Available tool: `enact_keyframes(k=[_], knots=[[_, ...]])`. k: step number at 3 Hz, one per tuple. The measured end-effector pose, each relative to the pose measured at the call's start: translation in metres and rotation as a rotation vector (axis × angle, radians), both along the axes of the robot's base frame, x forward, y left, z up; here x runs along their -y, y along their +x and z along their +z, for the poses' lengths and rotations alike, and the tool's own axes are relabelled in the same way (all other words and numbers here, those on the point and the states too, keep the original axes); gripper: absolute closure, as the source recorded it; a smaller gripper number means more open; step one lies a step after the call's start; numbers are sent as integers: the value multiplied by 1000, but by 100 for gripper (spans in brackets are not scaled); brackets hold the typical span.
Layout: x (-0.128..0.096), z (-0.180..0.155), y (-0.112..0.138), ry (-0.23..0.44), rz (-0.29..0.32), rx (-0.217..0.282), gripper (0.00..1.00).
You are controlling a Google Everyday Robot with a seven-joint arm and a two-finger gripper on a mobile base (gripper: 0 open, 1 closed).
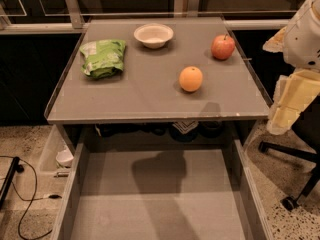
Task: Place orange into top drawer
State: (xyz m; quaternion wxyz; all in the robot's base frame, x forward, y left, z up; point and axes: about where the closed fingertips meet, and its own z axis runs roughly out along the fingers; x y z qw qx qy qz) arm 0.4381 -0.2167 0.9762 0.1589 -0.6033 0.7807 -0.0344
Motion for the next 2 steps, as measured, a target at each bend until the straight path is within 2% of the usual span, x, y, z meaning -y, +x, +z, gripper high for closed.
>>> enact_keyframes(k=[2], knots=[[-3, -1, 4, 19, 5, 8, 0]])
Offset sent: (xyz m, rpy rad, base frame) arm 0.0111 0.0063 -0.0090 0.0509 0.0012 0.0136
